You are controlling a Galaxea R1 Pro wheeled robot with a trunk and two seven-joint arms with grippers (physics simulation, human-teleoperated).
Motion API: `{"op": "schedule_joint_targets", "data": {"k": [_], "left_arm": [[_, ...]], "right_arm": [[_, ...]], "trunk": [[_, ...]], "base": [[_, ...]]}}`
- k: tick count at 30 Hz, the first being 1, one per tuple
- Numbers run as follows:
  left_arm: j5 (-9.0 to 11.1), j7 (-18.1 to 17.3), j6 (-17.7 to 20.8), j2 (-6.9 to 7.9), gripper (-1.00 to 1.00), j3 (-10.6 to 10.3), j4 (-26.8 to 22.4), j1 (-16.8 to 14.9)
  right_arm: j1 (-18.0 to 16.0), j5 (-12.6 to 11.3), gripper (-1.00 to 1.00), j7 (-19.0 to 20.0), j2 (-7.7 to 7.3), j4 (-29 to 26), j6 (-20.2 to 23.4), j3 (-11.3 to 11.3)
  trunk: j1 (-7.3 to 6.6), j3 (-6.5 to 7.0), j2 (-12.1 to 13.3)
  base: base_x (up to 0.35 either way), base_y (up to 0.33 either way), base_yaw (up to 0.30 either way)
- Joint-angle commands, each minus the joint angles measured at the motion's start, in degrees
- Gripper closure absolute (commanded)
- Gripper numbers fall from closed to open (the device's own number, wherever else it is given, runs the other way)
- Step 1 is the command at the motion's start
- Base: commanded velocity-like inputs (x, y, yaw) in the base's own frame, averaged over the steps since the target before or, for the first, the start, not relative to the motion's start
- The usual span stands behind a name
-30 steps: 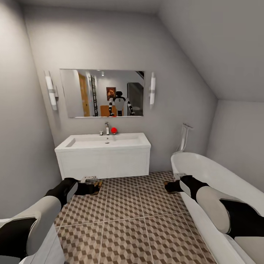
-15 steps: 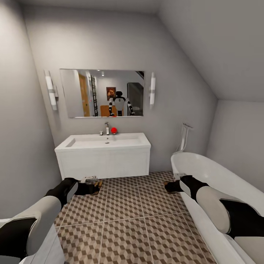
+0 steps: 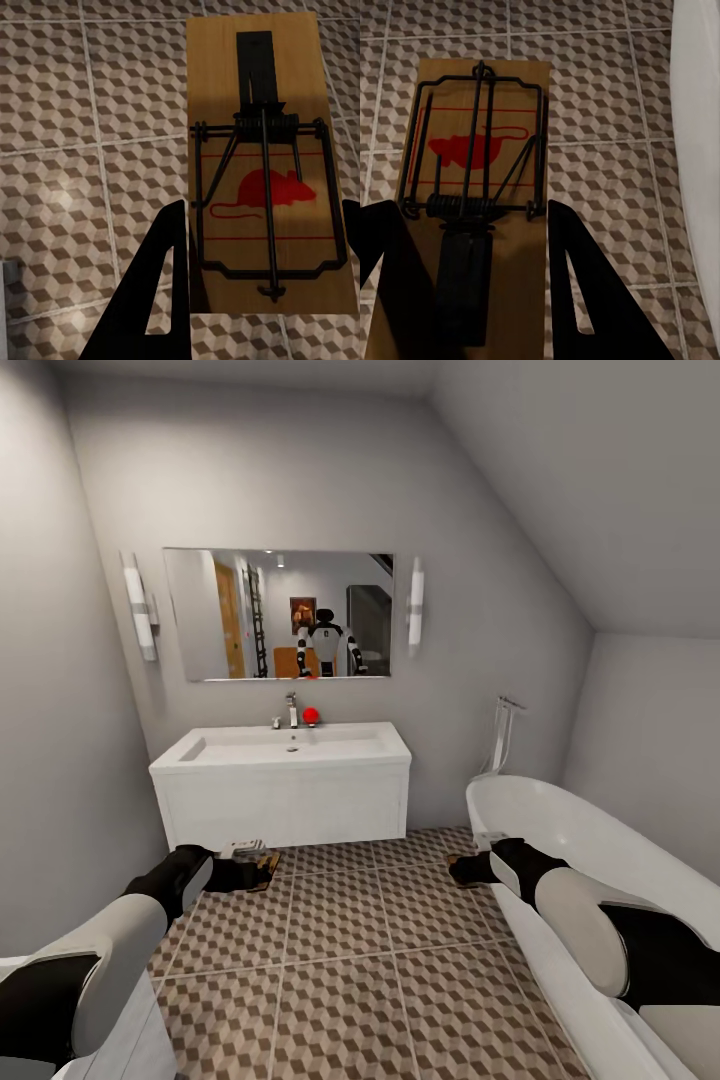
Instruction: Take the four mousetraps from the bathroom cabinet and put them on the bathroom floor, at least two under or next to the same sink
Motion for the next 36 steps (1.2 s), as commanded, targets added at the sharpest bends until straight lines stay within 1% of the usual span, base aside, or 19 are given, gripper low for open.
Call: {"op": "schedule_joint_targets", "data": {"k": [1,26,30,36], "left_arm": [[-0.43,-0.27,0.35,-0.03,1.00,0.47,-0.08,-0.03],[-0.26,-0.36,0.31,-0.03,1.00,0.47,-0.09,-0.03],[-0.22,-0.36,0.31,-0.03,1.00,0.47,-0.08,-0.03],[-0.21,-0.36,0.29,-0.04,1.00,0.47,-0.08,-0.03]], "right_arm": [[-0.04,0.38,1.00,0.28,-0.02,-0.04,0.26,-0.48],[-0.04,0.38,1.00,0.28,-0.02,-0.04,0.26,-0.48],[-0.04,0.38,1.00,0.28,-0.02,-0.04,0.26,-0.48],[-0.04,0.38,1.00,0.25,-0.02,-0.04,0.26,-0.48]], "trunk": [[0.01,-0.08,-0.05],[0.01,-0.08,-0.05],[0.01,-0.08,-0.05],[0.01,-0.08,-0.05]], "base": [[0.000,0.000,0.000],[0.005,0.000,0.000],[0.171,0.000,0.000],[0.279,0.000,0.000]]}}
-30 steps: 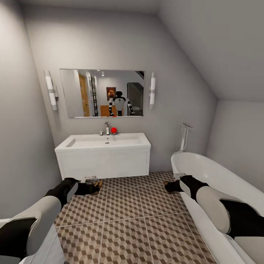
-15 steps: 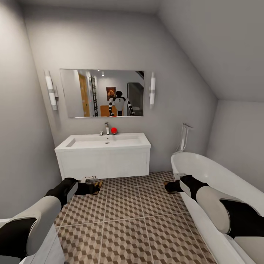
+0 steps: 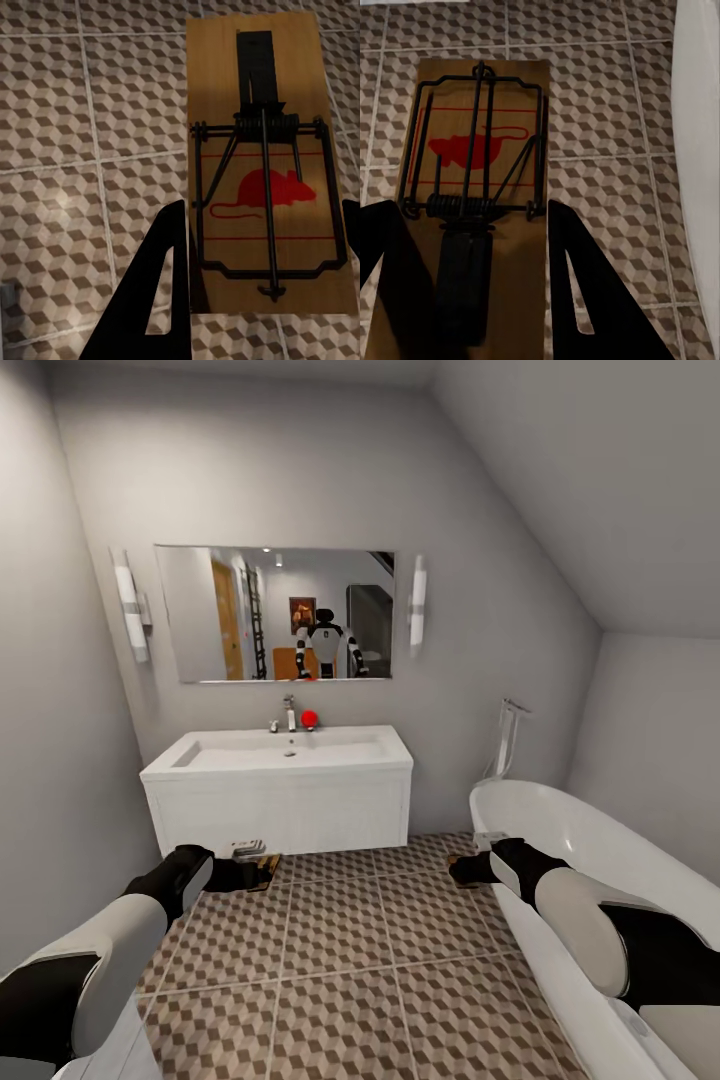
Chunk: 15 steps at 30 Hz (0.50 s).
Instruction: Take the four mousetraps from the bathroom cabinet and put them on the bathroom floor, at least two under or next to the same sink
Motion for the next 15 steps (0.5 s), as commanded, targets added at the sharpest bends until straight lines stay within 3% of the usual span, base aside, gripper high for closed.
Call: {"op": "schedule_joint_targets", "data": {"k": [1,7,15], "left_arm": [[-0.39,-0.26,0.35,-0.03,1.00,0.47,-0.08,-0.03],[-0.45,-0.26,0.33,-0.07,1.00,0.47,-0.08,-0.03],[-0.53,-0.26,0.33,-0.06,1.00,0.47,-0.08,-0.03]], "right_arm": [[-0.05,0.38,1.00,0.27,-0.02,-0.04,0.25,-0.48],[-0.05,0.38,1.00,0.23,-0.02,-0.04,0.25,-0.48],[-0.05,0.44,1.00,0.23,-0.02,-0.04,0.25,-0.48]], "trunk": [[0.03,-0.08,-0.04],[0.03,-0.08,-0.04],[0.03,-0.08,-0.04]], "base": [[0.301,0.000,0.000],[0.242,0.000,0.000],[0.049,0.000,0.000]]}}
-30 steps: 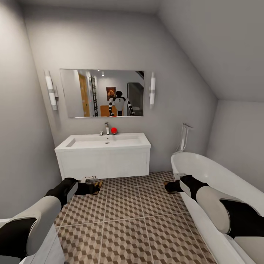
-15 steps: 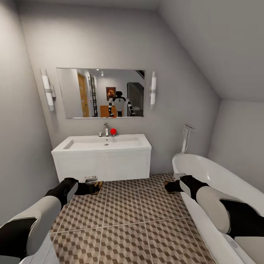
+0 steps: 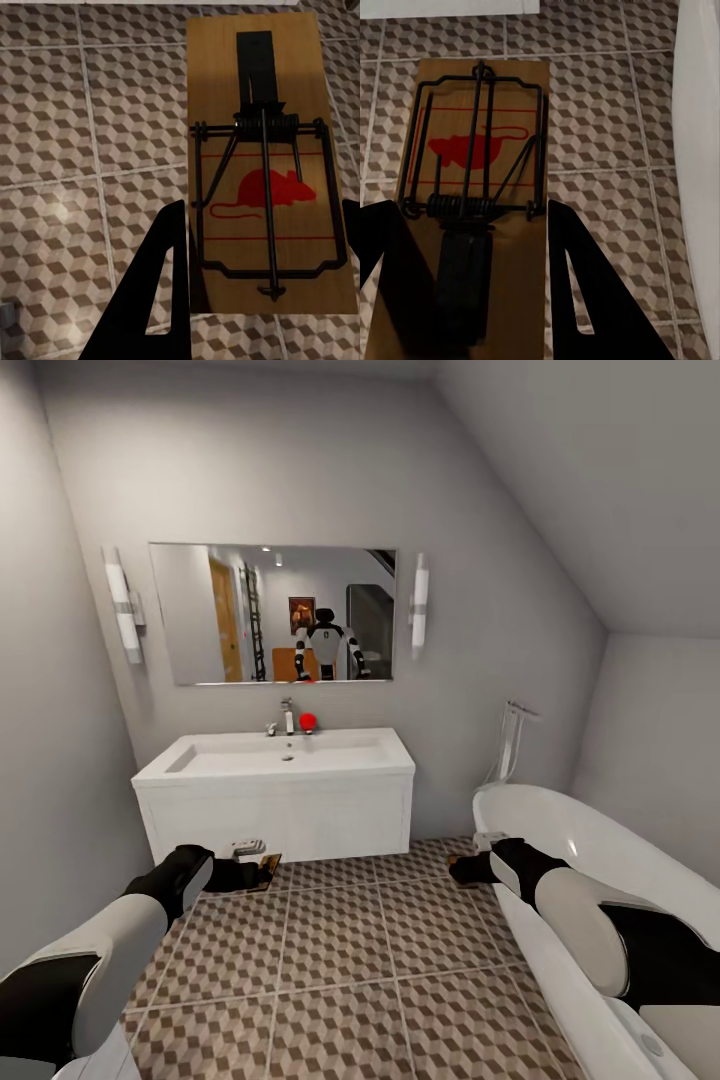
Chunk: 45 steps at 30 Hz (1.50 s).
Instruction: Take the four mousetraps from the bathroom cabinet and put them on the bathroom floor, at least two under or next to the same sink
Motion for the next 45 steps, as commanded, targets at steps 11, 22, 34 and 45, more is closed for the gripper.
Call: {"op": "schedule_joint_targets", "data": {"k": [11,22,34,45], "left_arm": [[-0.54,-0.34,0.35,0.00,1.00,0.45,-0.08,-0.03],[-0.68,-0.36,0.30,-0.02,1.00,0.46,-0.12,-0.03],[-1.01,-0.29,0.26,-1.94,1.00,0.38,1.33,-0.03],[-1.14,-0.27,0.26,-2.95,1.00,0.38,1.50,-0.03]], "right_arm": [[-0.05,0.47,1.00,0.23,-0.01,-0.04,0.26,-0.47],[-0.05,0.43,1.00,0.20,-0.01,-0.04,0.14,-0.46],[-0.05,0.43,1.00,-0.71,-0.01,-0.04,-0.10,-0.47],[-0.05,0.48,1.00,-1.03,-0.01,-0.04,-0.10,-0.47]], "trunk": [[0.01,-0.08,-0.05],[0.01,-0.08,-0.05],[0.01,-0.08,-0.05],[0.01,-0.08,-0.05]], "base": [[0.003,0.000,0.000],[0.000,0.000,0.000],[0.000,0.000,0.000],[0.000,0.000,0.000]]}}
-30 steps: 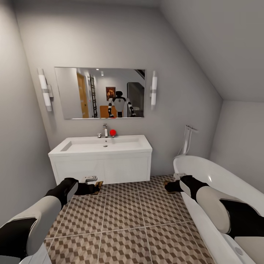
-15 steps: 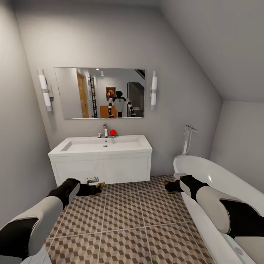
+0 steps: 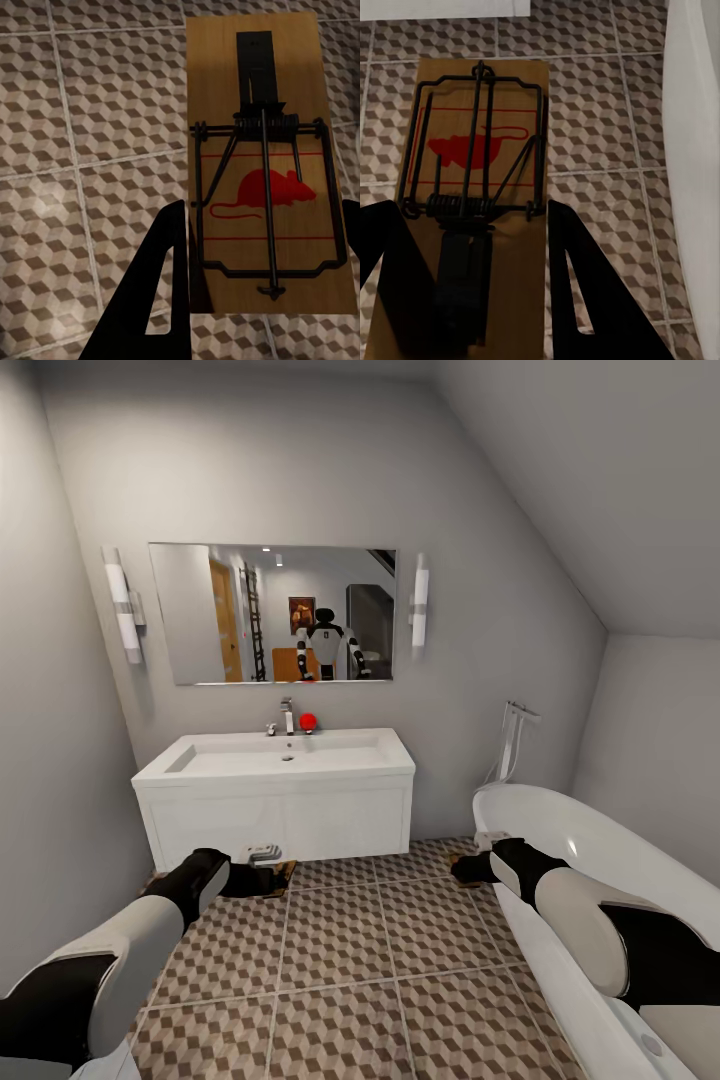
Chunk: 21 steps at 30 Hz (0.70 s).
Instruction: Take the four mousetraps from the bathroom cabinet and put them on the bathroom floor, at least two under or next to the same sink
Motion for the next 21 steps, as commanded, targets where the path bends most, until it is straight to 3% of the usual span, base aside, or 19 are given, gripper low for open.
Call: {"op": "schedule_joint_targets", "data": {"k": [1,21], "left_arm": [[-0.47,-0.29,0.33,-0.03,1.00,0.47,-0.09,-0.03],[-0.57,-0.29,0.33,-0.05,1.00,0.47,-0.09,-0.03]], "right_arm": [[-0.04,0.40,1.00,0.20,-0.02,-0.04,0.25,-0.44],[-0.04,0.41,1.00,-0.44,0.26,-0.04,0.22,-0.40]], "trunk": [[0.00,-0.08,-0.05],[0.00,-0.08,-0.05]], "base": [[0.000,0.000,0.000],[0.000,0.000,0.000]]}}
